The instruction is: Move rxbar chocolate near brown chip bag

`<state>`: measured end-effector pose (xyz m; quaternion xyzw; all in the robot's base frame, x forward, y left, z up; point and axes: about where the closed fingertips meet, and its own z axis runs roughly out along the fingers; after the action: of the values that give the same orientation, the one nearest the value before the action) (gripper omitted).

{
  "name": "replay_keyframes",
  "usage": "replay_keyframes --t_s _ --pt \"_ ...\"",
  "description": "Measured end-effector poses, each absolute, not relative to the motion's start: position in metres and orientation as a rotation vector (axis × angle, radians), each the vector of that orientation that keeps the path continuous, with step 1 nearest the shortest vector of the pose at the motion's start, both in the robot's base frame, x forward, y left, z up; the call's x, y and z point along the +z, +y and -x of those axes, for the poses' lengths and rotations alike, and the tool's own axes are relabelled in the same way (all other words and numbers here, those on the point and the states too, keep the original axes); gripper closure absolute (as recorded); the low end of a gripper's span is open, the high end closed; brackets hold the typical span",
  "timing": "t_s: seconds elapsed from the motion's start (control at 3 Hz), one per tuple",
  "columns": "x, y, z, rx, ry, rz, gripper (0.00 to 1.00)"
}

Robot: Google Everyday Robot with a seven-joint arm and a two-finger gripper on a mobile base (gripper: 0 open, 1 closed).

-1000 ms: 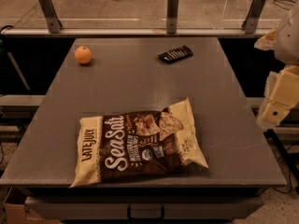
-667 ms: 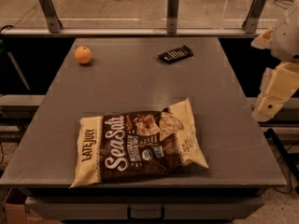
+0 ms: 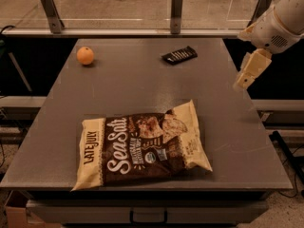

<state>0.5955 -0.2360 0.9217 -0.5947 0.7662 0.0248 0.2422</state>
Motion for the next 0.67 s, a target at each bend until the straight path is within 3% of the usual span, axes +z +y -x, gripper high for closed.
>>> replay_keyframes --t_s 0.67 --pt "0.882 -0.206 -0.7 0.217 2.067 1.436 0.0"
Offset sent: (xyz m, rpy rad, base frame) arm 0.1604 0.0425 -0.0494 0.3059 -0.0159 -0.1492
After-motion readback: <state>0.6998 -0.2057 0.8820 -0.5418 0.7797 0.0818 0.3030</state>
